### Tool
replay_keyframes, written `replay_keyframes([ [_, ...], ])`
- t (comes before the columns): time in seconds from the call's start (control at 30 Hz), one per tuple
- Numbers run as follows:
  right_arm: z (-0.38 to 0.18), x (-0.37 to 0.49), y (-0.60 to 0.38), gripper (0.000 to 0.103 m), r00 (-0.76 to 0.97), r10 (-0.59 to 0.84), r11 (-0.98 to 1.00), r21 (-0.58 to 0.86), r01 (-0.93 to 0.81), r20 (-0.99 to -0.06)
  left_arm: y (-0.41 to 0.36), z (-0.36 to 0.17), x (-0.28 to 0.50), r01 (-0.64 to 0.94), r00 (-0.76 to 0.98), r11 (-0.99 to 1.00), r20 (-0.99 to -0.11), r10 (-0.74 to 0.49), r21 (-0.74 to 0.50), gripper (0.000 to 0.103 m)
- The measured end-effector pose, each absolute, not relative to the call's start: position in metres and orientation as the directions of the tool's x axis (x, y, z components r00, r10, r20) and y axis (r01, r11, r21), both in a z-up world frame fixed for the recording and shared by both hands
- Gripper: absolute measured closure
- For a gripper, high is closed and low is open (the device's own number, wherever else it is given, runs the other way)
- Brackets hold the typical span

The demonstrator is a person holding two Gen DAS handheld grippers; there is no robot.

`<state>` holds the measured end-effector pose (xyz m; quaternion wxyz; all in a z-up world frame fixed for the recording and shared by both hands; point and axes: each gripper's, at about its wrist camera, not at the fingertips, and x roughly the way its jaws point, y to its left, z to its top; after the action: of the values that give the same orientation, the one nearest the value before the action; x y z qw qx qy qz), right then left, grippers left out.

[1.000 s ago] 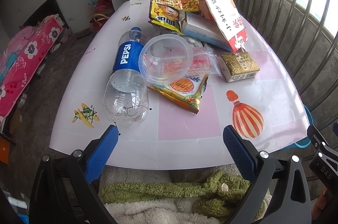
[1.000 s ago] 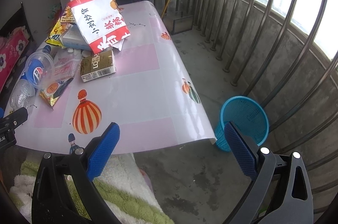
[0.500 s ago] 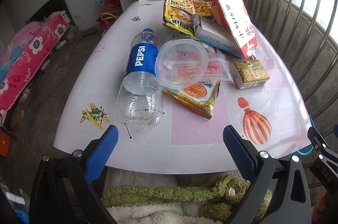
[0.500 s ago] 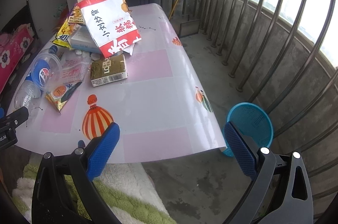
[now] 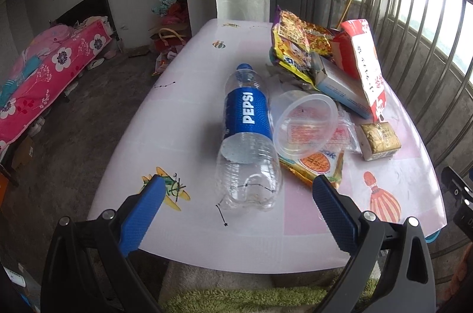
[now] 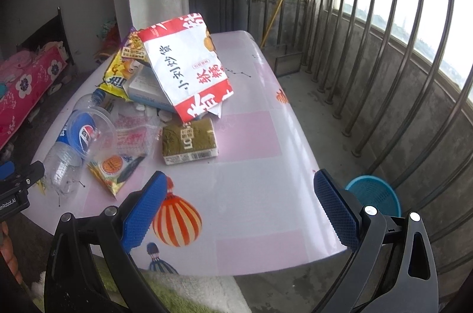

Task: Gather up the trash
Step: 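Move the right gripper to the Pepsi bottle and close on it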

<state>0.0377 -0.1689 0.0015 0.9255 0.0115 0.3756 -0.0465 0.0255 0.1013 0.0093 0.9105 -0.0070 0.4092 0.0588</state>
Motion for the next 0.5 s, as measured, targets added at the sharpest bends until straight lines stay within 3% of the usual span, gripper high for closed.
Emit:
replay_keyframes([
  [0.27, 0.021, 0.066, -0.136, 0.008, 0.765, 0.062, 0.998, 0.053, -0.037, -0.641, 0.135, 0.006, 0.026, -0.135, 0.685, 0.99, -0.725, 0.072, -0.03, 0.006],
  [0.5, 0.036, 0.081, -0.098, 0.008, 0.749, 0.235, 0.972, 0.149, -0.181, -0.619, 0.163, 0.005, 0.019, -0.082, 0.752, 0.979, -0.656, -0.062, -0.186, 0.006],
])
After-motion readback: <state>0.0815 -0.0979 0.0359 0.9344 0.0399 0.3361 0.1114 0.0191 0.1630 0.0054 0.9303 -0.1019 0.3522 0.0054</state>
